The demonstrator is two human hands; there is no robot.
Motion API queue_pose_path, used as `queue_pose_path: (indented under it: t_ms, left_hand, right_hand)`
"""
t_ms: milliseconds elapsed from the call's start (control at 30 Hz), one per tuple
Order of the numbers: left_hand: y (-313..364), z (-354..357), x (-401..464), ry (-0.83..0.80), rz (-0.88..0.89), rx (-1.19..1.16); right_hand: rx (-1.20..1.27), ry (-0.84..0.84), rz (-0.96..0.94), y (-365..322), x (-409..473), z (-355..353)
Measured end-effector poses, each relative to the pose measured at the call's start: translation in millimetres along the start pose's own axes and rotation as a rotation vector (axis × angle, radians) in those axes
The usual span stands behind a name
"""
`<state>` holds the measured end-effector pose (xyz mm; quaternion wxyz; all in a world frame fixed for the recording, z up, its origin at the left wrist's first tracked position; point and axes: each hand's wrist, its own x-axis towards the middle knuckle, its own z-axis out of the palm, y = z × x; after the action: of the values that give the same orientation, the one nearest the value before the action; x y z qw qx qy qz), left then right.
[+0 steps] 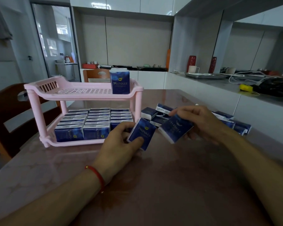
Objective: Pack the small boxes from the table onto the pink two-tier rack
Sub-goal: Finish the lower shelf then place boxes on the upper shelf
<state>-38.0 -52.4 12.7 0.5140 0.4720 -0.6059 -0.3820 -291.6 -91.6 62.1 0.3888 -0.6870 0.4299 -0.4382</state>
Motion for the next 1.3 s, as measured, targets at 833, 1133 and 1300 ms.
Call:
queue_pose_path:
  t_ms: [833, 1133, 1300]
  left_hand:
    - [12.6, -1.8, -3.2, -0.231, -0.24, -0.458]
    - [-1.1, -6.8, -0.8, -0.13, 0.158, 0.127]
    - [-0.1, -11.6, -2.1, -0.14, 0.198, 0.402]
  right_hand:
    - [-0.153, -0.351, -0.266, -7.0, -4.9, 29.7]
    - [-0.271, -0.213, -0.19, -7.6, -5.2, 46.9]
    - [-0.404, -0.208, -0.3, -7.1, -5.4, 50.4]
